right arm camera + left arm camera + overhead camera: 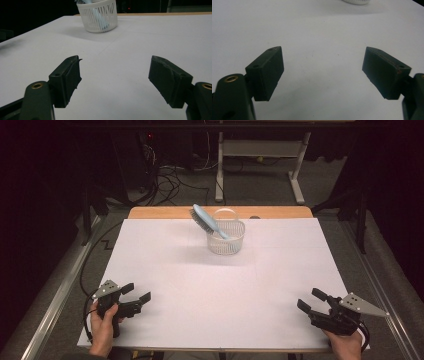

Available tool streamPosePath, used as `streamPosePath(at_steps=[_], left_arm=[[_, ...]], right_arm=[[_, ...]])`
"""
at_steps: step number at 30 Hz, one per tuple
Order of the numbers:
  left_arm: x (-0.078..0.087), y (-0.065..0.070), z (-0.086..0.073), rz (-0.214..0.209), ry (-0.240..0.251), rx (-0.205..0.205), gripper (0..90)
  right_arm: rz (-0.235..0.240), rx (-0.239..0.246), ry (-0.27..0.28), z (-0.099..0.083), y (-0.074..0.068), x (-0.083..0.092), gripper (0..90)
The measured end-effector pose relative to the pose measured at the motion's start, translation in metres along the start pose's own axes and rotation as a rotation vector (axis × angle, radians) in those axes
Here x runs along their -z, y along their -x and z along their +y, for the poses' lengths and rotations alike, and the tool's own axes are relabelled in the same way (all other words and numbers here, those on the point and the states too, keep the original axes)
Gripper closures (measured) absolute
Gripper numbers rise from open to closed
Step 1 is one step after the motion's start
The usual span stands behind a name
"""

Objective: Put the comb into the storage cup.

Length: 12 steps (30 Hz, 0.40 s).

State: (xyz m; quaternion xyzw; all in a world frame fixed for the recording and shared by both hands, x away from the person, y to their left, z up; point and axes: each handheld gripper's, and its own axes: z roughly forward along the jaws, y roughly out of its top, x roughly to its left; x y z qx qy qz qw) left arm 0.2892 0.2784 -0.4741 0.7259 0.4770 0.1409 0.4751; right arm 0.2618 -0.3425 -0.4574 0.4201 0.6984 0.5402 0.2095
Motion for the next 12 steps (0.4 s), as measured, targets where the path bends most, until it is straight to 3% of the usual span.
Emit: streamPosePath(at_steps=[12], left_arm=[[-0.0007,0.0012,0.0011,-0.007,0.004,-0.005,18.6]], right_arm=[[-0.003,0.000,-0.001,-0.0002,0.0002,0.0001,26.1]])
